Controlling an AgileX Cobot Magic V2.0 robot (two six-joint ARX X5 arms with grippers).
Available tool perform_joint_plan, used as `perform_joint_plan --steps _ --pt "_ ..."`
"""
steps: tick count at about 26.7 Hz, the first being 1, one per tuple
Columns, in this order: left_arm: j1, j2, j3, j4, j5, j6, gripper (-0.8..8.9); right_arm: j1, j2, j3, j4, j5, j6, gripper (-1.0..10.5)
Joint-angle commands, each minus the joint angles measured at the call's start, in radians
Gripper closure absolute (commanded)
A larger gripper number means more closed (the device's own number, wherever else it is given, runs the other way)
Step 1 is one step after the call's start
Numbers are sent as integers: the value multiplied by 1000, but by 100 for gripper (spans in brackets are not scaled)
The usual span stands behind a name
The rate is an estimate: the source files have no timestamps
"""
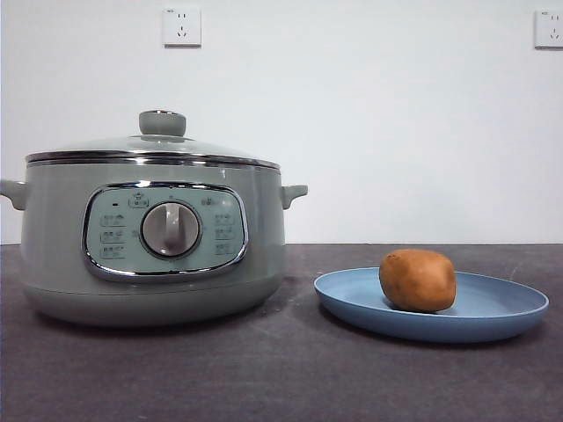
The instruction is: Take the potato out from the steamer,put the potato on the plate,close the lid
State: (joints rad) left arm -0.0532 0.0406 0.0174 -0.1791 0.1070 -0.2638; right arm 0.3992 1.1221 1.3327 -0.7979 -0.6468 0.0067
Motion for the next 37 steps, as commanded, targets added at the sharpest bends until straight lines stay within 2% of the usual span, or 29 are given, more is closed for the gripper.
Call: perform_joint_plan --steps 1,10,12,14,18,21,24,26,31,37 --pt "3 -4 -13 1 -1 -2 817 1 -1 4 4 1 -8 948" --pt "3 -4 -13 1 -1 -2 817 1 -2 4 3 -1 -9 948" --pt "3 -4 -13 1 -1 -2 817 -2 -2 3 0 23 -69 948" --pt "3 -4 -13 1 -1 -2 817 -69 -17 3 3 127 -93 948" --pt "3 -4 -13 2 -1 -2 817 -198 -95 -37 7 149 -92 948" --pt "3 -4 -13 2 -1 -2 817 -311 -227 -151 70 156 -84 948" --pt "3 -4 -13 2 -1 -2 817 -410 -400 -349 219 159 -68 948" --pt "3 -4 -13 2 -1 -2 817 -433 -474 -441 267 184 -38 948" --pt "3 -4 -13 1 -1 -2 817 -446 -673 -683 342 359 40 948" --pt "3 -4 -13 2 -1 -2 817 -446 -839 -961 574 369 75 948"
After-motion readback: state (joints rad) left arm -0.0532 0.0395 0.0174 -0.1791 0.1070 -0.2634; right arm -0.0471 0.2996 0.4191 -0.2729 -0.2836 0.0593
